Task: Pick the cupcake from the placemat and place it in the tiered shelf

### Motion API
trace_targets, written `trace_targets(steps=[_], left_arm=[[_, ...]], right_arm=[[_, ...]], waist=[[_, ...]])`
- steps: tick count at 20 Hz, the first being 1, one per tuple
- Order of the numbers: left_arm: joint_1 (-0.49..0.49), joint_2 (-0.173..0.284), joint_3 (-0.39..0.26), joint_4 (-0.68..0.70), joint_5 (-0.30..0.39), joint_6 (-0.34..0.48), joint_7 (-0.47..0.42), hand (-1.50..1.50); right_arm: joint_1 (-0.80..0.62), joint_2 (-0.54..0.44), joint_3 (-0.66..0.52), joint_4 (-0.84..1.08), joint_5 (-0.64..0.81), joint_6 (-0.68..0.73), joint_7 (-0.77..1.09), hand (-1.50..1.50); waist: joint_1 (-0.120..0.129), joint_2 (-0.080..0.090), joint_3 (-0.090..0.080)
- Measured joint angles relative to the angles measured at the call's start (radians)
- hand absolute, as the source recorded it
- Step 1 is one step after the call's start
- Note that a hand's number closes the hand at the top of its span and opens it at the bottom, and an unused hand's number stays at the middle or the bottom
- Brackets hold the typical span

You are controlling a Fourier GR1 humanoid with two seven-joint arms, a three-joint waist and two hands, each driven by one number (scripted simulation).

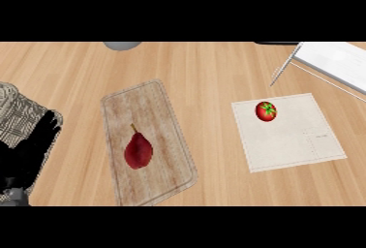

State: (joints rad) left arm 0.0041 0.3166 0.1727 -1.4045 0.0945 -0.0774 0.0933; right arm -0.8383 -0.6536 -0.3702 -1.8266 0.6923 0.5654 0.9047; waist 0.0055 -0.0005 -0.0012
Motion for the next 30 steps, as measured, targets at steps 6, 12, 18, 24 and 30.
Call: trace_targets(steps=[6,12,18,24,30], left_arm=[[-0.006,0.002,0.008,0.003,0.0,-0.015,0.003,0.0],[-0.011,-0.016,0.005,0.02,-0.021,-0.007,-0.019,0.0],[-0.008,-0.03,0.002,0.008,-0.029,-0.008,-0.014,0.0],[-0.014,-0.024,0.012,0.001,-0.027,-0.016,0.002,0.0],[-0.011,-0.031,0.013,0.014,-0.041,-0.017,-0.012,0.0]], right_arm=[[-0.032,-0.072,0.016,0.189,0.076,-0.052,-0.07,1.5],[-0.039,-0.116,0.03,0.392,0.137,-0.166,-0.181,1.5],[-0.056,-0.12,0.004,0.581,0.153,-0.306,-0.279,1.5],[-0.079,-0.131,-0.027,0.761,0.171,-0.426,-0.328,-1.5],[-0.073,-0.157,-0.021,0.899,0.193,-0.48,-0.394,-1.5]], waist=[[0.004,0.002,0.0],[0.006,0.003,0.001],[0.008,0.004,0.001],[0.011,0.005,0.001],[0.009,0.004,0.001]])
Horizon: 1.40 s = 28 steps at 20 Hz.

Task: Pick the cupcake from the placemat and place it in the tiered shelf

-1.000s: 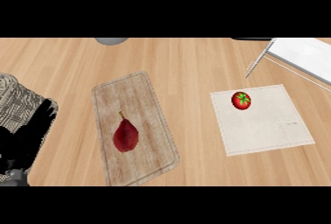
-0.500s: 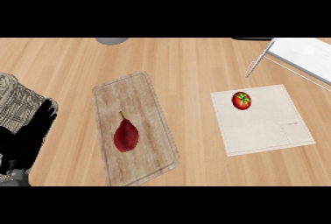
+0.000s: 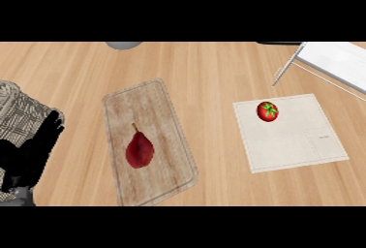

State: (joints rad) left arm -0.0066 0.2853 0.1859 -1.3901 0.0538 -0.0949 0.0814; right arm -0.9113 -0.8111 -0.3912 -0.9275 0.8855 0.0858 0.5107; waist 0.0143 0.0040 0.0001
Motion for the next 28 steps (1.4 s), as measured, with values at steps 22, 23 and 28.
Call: trace_targets(steps=[22,23,28], left_arm=[[0.036,0.002,0.036,-0.06,0.014,-0.015,0.04,0.0],[0.034,0.005,0.04,-0.06,0.015,-0.017,0.04,0.0],[0.037,-0.001,0.044,-0.054,0.012,-0.013,0.036,0.0]], right_arm=[[-0.034,-0.032,-0.26,-0.007,-0.335,-0.043,-0.077,-1.5],[-0.024,-0.035,-0.274,-0.041,-0.356,-0.032,-0.067,-1.5],[0.047,-0.123,-0.376,-0.199,-0.459,0.072,0.023,-1.5]], waist=[[-0.021,-0.009,0.0],[-0.023,-0.01,0.0],[-0.039,-0.013,-0.001]])
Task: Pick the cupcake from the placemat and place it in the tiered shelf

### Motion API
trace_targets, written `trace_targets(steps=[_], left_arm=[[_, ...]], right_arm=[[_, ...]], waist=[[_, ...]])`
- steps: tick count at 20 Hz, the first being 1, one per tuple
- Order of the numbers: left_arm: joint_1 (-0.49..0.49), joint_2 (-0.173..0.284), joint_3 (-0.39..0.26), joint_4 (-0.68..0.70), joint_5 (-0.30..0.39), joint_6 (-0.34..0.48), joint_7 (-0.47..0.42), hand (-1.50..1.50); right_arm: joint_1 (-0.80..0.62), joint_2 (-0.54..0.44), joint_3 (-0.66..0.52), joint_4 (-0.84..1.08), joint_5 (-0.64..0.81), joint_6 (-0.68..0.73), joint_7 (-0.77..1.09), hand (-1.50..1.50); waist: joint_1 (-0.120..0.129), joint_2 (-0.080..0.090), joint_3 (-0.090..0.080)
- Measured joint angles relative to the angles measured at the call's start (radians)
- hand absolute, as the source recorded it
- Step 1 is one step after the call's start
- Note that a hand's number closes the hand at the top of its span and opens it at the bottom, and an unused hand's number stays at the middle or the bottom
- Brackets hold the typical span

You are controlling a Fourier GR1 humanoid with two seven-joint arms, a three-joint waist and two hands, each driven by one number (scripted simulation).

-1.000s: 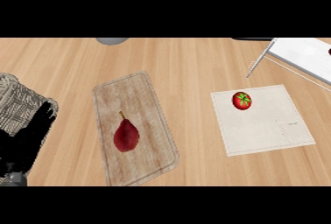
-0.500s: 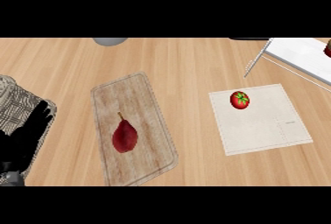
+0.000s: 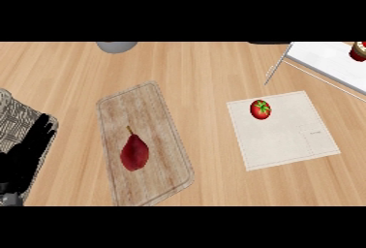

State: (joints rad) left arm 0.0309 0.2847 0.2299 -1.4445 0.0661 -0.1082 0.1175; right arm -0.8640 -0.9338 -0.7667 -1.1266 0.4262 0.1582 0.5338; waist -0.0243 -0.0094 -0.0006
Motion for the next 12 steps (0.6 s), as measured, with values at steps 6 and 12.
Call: trace_targets(steps=[6,12], left_arm=[[0.023,-0.006,0.008,-0.006,-0.004,0.008,-0.007,0.0],[0.039,-0.01,0.02,0.0,-0.008,0.017,-0.017,0.0]], right_arm=[[0.139,-0.17,-0.193,-0.088,-0.098,0.177,0.096,-1.5],[0.292,-0.324,-0.461,-0.085,-0.203,0.443,0.141,-1.5]], waist=[[-0.019,-0.004,0.001],[-0.044,-0.008,0.001]])
